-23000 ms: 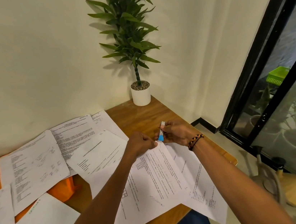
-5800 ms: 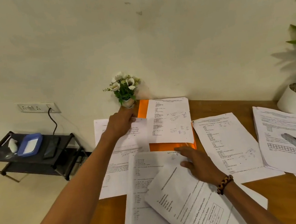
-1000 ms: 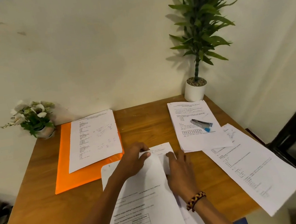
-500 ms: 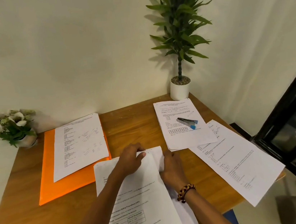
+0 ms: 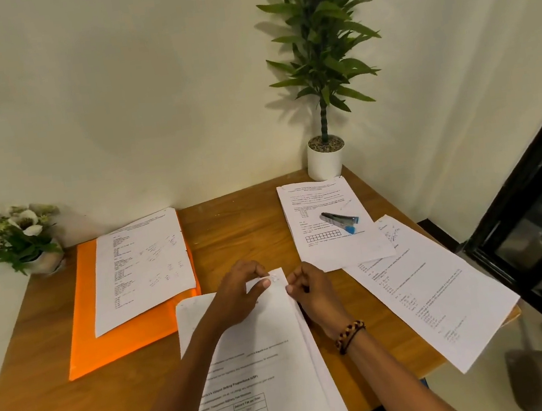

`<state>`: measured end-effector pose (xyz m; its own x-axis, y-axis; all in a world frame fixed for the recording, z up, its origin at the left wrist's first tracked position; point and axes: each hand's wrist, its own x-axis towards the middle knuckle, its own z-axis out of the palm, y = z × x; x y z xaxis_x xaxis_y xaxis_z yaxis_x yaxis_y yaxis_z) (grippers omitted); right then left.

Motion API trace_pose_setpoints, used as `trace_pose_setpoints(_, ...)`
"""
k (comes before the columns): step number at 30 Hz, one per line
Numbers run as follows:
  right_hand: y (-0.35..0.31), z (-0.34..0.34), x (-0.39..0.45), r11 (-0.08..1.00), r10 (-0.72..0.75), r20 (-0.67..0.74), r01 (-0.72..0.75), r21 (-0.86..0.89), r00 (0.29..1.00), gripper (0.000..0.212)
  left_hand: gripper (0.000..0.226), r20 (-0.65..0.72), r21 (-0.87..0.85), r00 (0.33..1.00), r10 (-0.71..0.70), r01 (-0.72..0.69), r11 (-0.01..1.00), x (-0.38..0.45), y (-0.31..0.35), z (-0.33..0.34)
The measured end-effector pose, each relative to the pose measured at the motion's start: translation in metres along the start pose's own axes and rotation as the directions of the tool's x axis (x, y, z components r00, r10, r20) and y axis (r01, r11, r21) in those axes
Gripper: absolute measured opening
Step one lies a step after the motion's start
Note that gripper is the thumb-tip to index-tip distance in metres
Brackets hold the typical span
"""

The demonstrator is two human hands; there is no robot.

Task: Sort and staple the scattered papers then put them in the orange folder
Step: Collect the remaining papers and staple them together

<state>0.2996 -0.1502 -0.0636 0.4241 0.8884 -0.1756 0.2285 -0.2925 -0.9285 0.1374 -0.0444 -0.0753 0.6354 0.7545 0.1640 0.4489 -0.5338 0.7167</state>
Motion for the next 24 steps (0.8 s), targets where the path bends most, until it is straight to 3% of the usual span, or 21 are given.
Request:
trace_pose_setpoints(3,0.004,-0.003,-0.002,0.999,-0.004,-0.006,0.004,0.041,1.0,0.011,0.006,0.048,-0.078,0.998,0.03,-0.026,0.997,0.0,0.004,-0.007)
trace_pose_setpoints(9,0.012,-0.007,-0.008,0.991,-0.053,-0.06,0.059,0.118,0.997,0.006,0.003,-0.051,-0.097,0.997,0.049,-0.054,0.994,-0.003,0.009,-0.011)
trace_pose_setpoints(11,0.012,-0.004,-0.01,0.988,-0.085,-0.02,0.087,0.127,0.996,0.023,0.005,-0.074,-0.087,0.997,0.036,-0.042,0.995,-0.003,0.014,-0.007)
trace_pose_setpoints(13,0.008,-0.003,-0.013,0.992,-0.11,0.046,0.106,0.073,0.993,0.038,0.007,-0.113,-0.098,0.993,0.024,-0.036,0.995,-0.002,0.021,-0.001)
trace_pose_setpoints(16,0.0,-0.002,-0.019,0.975,-0.184,0.106,0.195,-0.104,0.977,0.037,0.02,-0.192,-0.134,0.981,-0.001,-0.025,0.991,0.002,0.032,0.006)
trace_pose_setpoints(20,0.001,-0.008,-0.022,0.953,-0.257,0.016,0.256,-0.162,0.966,0.029,0.028,-0.055,-0.076,0.998,-0.022,0.018,0.997,0.008,0.048,0.013)
trace_pose_setpoints(24,0.012,-0.017,-0.025,0.941,-0.325,-0.019,0.321,-0.108,0.945,0.018,0.008,0.024,-0.059,0.999,0.022,-0.021,0.998,0.014,0.052,0.019)
